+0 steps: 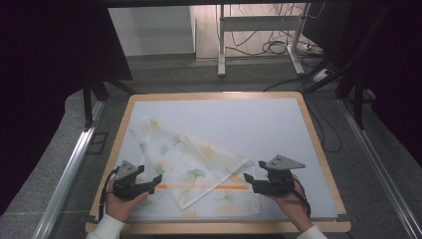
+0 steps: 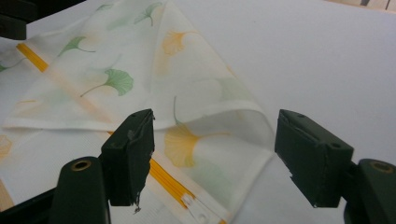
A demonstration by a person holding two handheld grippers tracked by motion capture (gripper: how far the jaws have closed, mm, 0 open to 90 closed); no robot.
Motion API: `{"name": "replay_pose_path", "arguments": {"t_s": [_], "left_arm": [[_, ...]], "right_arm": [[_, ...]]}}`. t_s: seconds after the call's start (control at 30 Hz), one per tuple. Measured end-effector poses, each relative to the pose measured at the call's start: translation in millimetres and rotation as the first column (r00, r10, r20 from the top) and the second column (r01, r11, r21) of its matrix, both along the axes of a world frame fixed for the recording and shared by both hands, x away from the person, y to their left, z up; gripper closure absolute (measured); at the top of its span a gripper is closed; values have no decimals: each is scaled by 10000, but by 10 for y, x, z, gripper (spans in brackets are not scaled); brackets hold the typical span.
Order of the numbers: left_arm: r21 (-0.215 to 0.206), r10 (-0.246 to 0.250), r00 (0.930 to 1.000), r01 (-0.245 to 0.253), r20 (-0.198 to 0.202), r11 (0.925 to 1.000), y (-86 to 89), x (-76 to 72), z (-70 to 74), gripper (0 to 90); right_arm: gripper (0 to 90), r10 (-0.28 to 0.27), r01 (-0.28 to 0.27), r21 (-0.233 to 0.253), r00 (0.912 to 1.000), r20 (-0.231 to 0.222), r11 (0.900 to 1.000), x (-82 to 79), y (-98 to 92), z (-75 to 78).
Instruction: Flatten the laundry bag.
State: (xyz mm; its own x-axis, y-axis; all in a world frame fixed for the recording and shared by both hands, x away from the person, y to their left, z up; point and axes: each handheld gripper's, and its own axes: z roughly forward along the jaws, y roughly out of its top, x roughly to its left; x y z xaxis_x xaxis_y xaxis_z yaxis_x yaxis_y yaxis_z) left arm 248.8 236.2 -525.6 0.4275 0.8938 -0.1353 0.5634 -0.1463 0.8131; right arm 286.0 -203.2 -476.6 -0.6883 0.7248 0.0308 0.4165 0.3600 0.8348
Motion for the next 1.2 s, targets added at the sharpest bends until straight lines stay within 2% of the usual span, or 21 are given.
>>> {"name": "replay_pose_path", "arguments": {"t_s": [0.27,0.33,0.4,0.5,0.53,0.57,0.6,0.63,0.67,0.87,0.93,0.97,1.03,1.2], "left_arm": [[187,126,9999,-126,-15,9997,12,-28,-15,211],[-16,100,9999,-100,-73,9999,18,-33,-16,210],[-36,134,9999,-134,-61,9999,22,-41,-15,210],[15,166,9999,-166,-49,9999,32,-47,-12,211],[15,166,9999,-166,-49,9999,32,-47,-12,211],[41,156,9999,-155,-49,9999,34,-45,-13,211],[78,155,9999,-155,-46,9998,33,-43,-16,211],[138,153,9999,-153,-43,9998,30,-44,-18,212],[178,132,9999,-132,-39,9998,30,-44,-20,212],[203,157,9999,-157,-31,9997,33,-48,-24,214],[265,145,9999,-145,8,9995,33,-55,-24,213],[118,3,10000,-4,85,9999,39,-61,-19,210],[-2,-54,9999,54,96,10000,44,-62,-14,208],[40,-66,9999,66,88,10000,48,-56,-15,206]], "right_arm": [[301,457,-455,131,9989,-103,9989,32,174,40],[306,558,-553,249,9983,-194,9982,43,213,73],[315,721,-710,409,9970,-270,9966,42,260,114],[334,1124,-1111,388,9931,-335,9930,58,419,160],[334,1124,-1111,388,9931,-335,9930,58,419,160],[342,1326,-1308,415,9902,-436,9905,73,514,177],[342,1326,-1308,415,9902,-436,9905,73,514,177],[349,1520,-1498,446,9871,-505,9877,91,614,195],[349,1520,-1498,446,9871,-505,9877,91,614,195],[352,2131,-2105,464,9752,-593,9765,105,963,234],[352,2208,-2180,493,9735,-602,9747,101,997,229],[346,2350,-2325,446,9699,-639,9716,87,1043,214],[346,2423,-2403,373,9681,-644,9700,76,1048,217],[350,2353,-2330,437,9702,-577,9715,71,1001,238]]}}
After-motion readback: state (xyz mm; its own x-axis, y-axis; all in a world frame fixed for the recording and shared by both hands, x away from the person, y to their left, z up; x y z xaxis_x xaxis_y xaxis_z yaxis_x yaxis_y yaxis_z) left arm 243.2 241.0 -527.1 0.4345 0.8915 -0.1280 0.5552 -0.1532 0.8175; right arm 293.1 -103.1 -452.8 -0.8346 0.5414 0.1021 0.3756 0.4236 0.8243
